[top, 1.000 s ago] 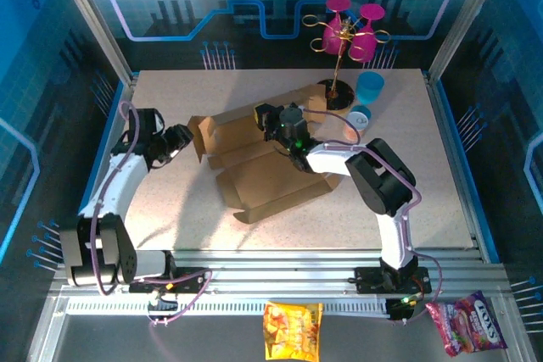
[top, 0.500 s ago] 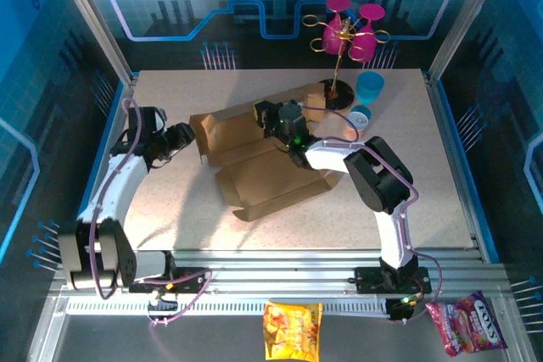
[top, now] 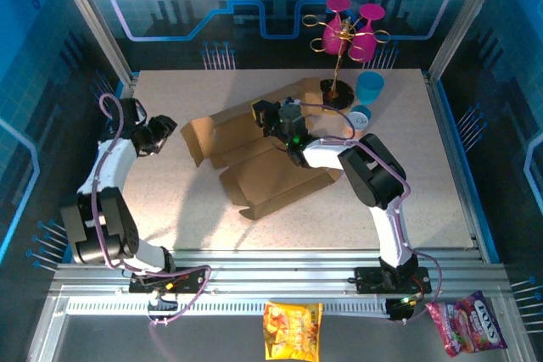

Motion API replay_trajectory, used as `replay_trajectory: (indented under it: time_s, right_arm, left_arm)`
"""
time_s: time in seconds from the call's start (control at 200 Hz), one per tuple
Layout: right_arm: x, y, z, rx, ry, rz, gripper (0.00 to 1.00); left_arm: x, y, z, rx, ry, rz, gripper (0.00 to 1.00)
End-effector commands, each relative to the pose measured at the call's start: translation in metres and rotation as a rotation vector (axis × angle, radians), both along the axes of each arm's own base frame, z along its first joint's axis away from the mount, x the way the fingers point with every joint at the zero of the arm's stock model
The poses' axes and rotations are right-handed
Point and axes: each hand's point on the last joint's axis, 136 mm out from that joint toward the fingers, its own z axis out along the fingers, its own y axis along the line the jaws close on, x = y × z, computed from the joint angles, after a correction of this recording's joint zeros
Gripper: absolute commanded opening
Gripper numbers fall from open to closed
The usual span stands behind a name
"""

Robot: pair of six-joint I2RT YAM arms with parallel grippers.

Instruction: Fold the paper box

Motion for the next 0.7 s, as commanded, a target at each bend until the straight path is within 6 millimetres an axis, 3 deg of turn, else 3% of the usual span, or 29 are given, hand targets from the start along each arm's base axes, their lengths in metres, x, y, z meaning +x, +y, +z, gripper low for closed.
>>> replay_trajectory:
  time_s: [0.0, 0.28, 0.455, 0.695]
  right_arm:
    - [-0.002, -0.004, 0.004, 0.022, -0.103, 0.009, 0.0]
    - [-0.012, -0.005, -0.003, 0.054, -0.14, 0.061, 0.0]
    - [-0.013, -0.01, -0.014, 0.044, -0.122, 0.055, 0.0]
    - [-0.009, -0.013, -0.015, 0.047, -0.122, 0.061, 0.0]
  left_arm:
    - [0.017, -0.005, 0.019, -0.04, -0.065, -0.025, 0.5]
    - [0.021, -0.014, -0.007, -0.074, -0.043, -0.071, 0.48]
    - [0.027, -0.037, -0.019, -0.073, -0.042, -0.172, 0.37]
    - [0.02, -0.067, -0.024, -0.047, -0.074, -0.284, 0.33]
